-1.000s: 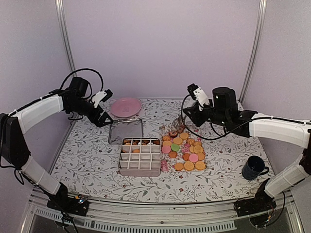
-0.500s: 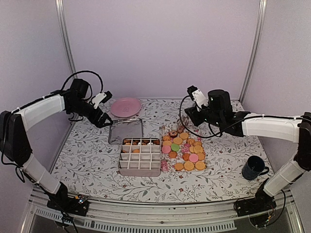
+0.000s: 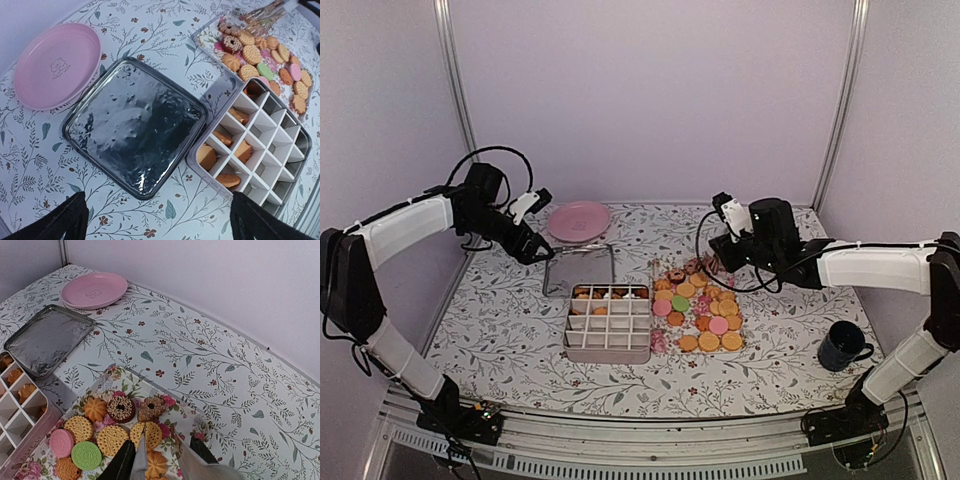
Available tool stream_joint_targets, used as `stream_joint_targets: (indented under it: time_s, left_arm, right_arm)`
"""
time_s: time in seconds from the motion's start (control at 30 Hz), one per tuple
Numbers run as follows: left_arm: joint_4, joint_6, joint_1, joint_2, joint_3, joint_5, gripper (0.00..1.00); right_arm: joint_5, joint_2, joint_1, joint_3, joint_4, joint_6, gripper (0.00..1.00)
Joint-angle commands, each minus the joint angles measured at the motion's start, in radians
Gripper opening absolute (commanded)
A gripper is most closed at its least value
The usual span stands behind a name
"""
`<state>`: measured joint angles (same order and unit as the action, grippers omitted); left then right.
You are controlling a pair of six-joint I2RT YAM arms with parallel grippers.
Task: Pack the cookies
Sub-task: Pick up the fake cookies from the plate.
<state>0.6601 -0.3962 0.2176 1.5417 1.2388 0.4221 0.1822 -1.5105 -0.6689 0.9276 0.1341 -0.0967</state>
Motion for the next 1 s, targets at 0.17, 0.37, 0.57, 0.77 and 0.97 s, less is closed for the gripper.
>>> stream_joint_targets:
  time_s: [0.17,0.37,0.57,0.77,0.97]
  left_arm:
    - [0.023,-0.017,-0.007,0.004,-0.008,0.051,0.99]
    - [0.032,-0.023,-0.008,0.006,-0.005,0.055,0.99]
    - [0.032,-0.019,-0.009,0.009,-0.004,0.058,0.99]
    - [0.039,-0.018,-0.008,0.006,0.001,0.061,0.99]
    - [0.049,-0.017,-0.008,0.010,0.017,0.063,0.99]
  right_arm:
    - [-0.034,0.089,0.010,-0.077,0.003,0.046,0.39]
    - [-0.061,0.114,0.011,-0.085,0.000,0.042,0.39]
    - [-0.067,0.154,0.014,-0.101,-0.012,0.033,0.39]
    - [-0.090,0.171,0.016,-0.143,-0.016,0.025,0.39]
    - [-0.104,0.164,0.022,-0.172,0.031,0.014,0.39]
